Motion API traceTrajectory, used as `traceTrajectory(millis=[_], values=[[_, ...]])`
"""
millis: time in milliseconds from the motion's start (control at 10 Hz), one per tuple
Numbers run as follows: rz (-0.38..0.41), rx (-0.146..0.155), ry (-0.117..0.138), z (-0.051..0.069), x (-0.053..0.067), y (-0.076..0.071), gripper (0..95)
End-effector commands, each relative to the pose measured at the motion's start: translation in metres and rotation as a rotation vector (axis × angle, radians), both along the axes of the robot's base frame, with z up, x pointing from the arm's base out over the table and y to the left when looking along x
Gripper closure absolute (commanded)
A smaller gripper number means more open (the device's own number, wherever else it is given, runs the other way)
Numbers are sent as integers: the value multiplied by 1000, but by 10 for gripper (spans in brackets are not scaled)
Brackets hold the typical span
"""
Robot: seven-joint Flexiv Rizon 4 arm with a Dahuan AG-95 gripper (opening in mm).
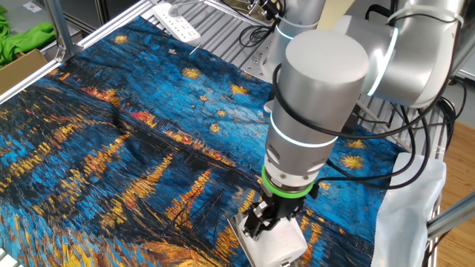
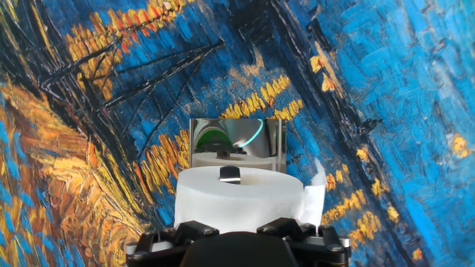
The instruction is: Put the toilet paper on its holder
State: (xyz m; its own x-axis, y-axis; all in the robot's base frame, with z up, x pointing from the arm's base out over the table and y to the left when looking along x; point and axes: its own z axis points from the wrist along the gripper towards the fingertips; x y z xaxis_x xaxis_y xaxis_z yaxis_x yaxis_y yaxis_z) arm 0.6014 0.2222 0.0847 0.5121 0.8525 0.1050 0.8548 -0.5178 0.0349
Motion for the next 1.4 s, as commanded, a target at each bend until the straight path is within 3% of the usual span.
traceTrajectory(millis=[100,200,700,800,1200,1400], values=[[-29,4,-3,1,-1,0,190],[-39,6,-7,1,0,0,0],[-21,15,-18,3,0,2,0],[23,4,-15,4,2,1,0],[65,-12,3,19,14,-4,0],[179,-23,12,31,15,-9,0]])
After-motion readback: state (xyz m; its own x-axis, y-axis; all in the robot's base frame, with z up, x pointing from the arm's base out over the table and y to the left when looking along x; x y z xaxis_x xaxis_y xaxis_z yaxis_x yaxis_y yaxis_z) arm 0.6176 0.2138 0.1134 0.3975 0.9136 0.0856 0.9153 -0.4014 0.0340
